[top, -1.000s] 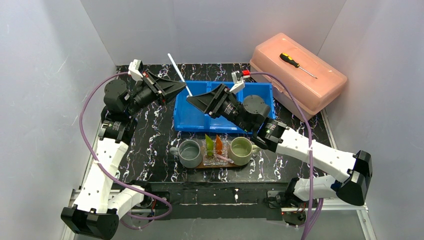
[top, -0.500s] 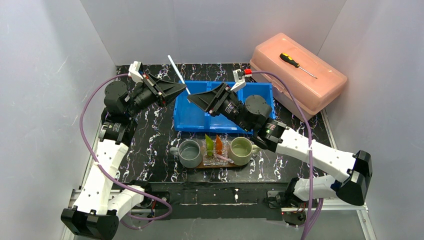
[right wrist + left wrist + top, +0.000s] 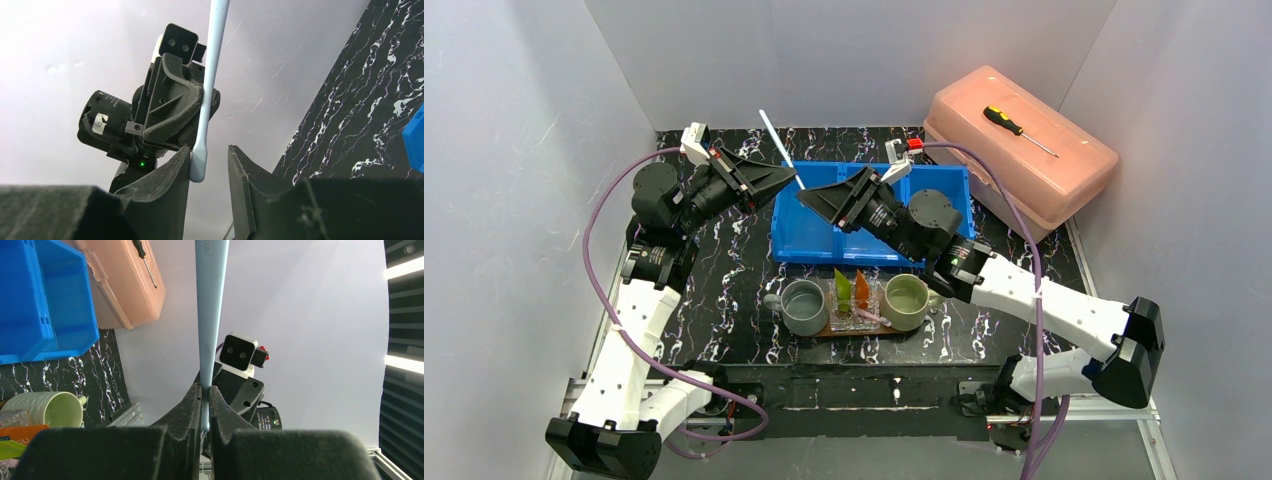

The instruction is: Prepare toiletry sets of a toothbrush and toothpaste on the tray

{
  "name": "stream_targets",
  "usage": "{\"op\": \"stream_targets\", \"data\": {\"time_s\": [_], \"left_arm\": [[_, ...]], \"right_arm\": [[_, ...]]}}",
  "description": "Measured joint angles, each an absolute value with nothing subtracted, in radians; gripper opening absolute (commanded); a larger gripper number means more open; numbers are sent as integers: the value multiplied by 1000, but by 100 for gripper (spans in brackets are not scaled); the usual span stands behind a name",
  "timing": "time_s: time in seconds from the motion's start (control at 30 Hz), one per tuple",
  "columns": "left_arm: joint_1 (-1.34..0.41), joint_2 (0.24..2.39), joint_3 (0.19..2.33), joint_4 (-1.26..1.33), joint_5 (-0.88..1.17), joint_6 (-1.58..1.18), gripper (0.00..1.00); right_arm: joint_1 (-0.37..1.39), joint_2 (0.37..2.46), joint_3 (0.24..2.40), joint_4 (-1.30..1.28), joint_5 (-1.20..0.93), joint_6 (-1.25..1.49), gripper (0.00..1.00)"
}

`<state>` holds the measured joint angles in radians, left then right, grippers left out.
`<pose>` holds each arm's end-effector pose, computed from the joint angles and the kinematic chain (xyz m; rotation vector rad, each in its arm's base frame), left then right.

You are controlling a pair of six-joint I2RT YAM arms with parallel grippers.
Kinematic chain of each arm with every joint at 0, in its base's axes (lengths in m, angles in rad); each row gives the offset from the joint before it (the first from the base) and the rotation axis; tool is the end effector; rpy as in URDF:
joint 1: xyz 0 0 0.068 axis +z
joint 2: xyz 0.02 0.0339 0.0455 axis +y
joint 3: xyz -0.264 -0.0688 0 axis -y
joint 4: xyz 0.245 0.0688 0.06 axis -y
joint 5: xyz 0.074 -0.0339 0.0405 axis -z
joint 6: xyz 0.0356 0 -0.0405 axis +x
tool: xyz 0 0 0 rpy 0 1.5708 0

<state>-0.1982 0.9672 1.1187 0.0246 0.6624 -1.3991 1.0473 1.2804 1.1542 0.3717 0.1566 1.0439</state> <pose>0.1955 -0.0616 0.4450 -0.3550 1.6578 -1.7175 0.1552 0.2578 0.4217 0.1509 1.5266 1.6323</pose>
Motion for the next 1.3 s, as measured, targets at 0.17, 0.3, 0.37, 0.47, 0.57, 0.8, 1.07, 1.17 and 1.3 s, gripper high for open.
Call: {"op": "stream_targets", "data": {"time_s": [0.17, 0.3, 0.37, 0.47, 0.57, 0.8, 1.07, 1.17, 1.3], "left_arm": [[-198, 967, 1119, 21, 659, -1397, 0], [-198, 967, 1119, 21, 656, -1395, 0], [-198, 967, 1119, 21, 655, -1395, 0], [-198, 966, 1117, 23, 654, -1395, 0], [-198, 964, 1113, 29, 647, -1388, 0], [-198, 960, 1085, 41, 656, -1379, 44], [-199, 968, 1074, -2, 694, -1333, 65], [-200, 967, 1077, -40, 707, -1296, 67], [-201, 968, 1099, -109, 721, -1244, 69]], "right_arm": [[1047, 1296, 1156, 384, 153, 1044, 35], [1047, 1298, 1156, 398, 153, 1044, 29], [1047, 1298, 1156, 400, 153, 1044, 21], [1047, 1298, 1156, 401, 153, 1042, 1], [1047, 1300, 1156, 399, 147, 1040, 1], [1047, 1303, 1156, 389, 142, 1017, 1], [1047, 1266, 1184, 291, 135, 919, 1], [1047, 1242, 1217, 187, 135, 857, 1], [1045, 1219, 1271, 36, 136, 762, 1]]}}
